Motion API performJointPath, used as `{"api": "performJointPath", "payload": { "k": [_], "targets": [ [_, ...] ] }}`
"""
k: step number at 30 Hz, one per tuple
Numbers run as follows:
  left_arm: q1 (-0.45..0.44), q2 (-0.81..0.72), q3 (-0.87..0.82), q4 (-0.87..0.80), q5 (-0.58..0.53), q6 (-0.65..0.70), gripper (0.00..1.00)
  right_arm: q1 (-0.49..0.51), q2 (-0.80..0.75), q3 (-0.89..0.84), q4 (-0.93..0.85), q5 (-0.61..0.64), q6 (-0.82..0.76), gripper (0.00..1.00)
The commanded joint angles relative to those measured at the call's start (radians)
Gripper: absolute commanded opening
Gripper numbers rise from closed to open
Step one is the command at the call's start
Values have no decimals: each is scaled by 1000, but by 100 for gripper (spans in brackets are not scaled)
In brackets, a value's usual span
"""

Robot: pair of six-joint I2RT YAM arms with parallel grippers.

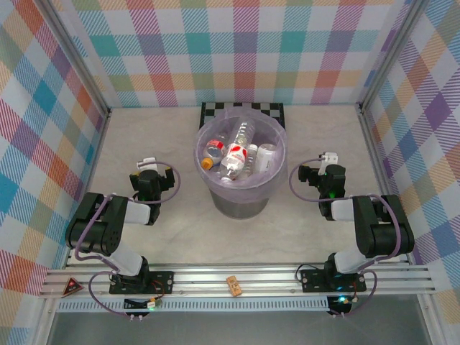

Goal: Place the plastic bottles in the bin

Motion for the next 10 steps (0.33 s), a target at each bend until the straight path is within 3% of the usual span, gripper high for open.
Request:
{"api": "performJointPath", "payload": {
  "k": [1,10],
  "targets": [
    [3,2,7,45,13,-6,100,-8,6,9,23,-15,0,99],
    [5,0,4,47,13,-6,100,-10,2,5,28,-19,0,99]
  ]
}}
